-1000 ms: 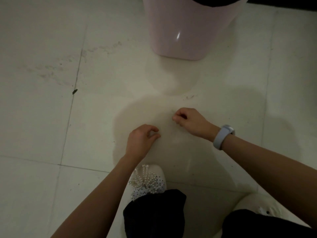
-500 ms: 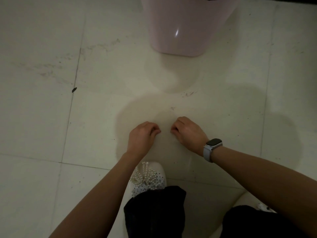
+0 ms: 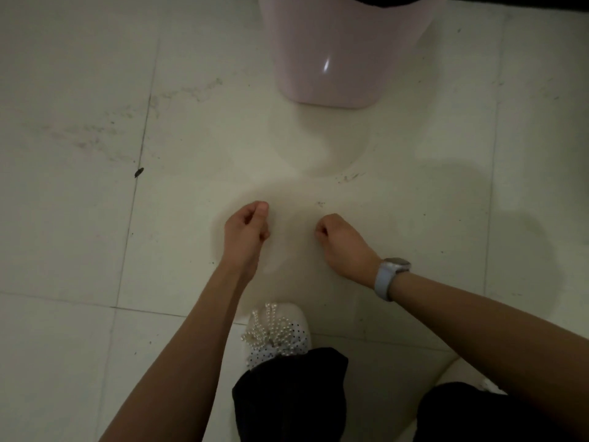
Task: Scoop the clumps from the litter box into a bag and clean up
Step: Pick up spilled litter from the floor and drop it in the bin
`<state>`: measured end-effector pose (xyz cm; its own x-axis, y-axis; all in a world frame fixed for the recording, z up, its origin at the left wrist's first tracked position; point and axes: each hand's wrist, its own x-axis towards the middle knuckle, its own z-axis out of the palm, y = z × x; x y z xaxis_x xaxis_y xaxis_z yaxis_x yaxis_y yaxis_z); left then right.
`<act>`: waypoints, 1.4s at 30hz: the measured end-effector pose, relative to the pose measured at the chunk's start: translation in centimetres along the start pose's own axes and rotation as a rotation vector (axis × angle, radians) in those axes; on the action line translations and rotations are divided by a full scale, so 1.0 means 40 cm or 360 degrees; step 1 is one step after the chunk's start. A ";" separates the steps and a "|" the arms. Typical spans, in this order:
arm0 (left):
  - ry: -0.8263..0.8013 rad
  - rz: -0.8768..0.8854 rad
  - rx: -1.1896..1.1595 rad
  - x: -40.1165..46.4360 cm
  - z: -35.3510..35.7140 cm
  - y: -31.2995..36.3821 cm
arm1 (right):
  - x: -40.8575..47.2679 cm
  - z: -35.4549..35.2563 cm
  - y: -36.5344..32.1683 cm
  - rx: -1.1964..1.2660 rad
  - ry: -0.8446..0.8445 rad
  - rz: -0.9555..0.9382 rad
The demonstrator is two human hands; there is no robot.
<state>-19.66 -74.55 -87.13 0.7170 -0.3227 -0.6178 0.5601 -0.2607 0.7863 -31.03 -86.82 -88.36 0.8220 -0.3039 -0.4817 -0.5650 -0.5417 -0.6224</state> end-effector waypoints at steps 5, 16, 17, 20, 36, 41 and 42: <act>-0.0379 -0.0217 -0.0774 -0.004 -0.010 0.031 | 0.012 -0.117 -0.001 0.1681 -0.0484 0.0435; -0.0586 -0.0430 -0.0870 -0.010 -0.005 0.056 | 0.001 -0.169 0.011 0.2036 -0.0551 0.0333; -0.0545 -0.0441 -0.0864 -0.013 -0.001 0.058 | 0.000 -0.165 0.011 0.2001 -0.0510 0.0339; -0.0424 -0.0472 -0.0872 -0.014 0.004 0.055 | -0.002 -0.153 0.019 0.1884 -0.0485 0.0368; -0.0081 -0.0543 -0.0649 -0.011 -0.008 0.007 | -0.034 -0.044 0.053 0.0240 -0.0024 0.0056; 0.0123 -0.0311 -0.0211 -0.006 -0.006 -0.002 | -0.038 -0.003 0.060 0.0012 0.0096 -0.0102; 0.0154 -0.0269 -0.0123 -0.006 -0.007 -0.005 | -0.040 0.007 0.063 -0.0010 0.0131 -0.0114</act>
<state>-19.80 -74.16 -87.13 0.6448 -0.1903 -0.7403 0.7033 -0.2316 0.6721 -33.76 -87.48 -89.32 0.8634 -0.3274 -0.3838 -0.5045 -0.5689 -0.6495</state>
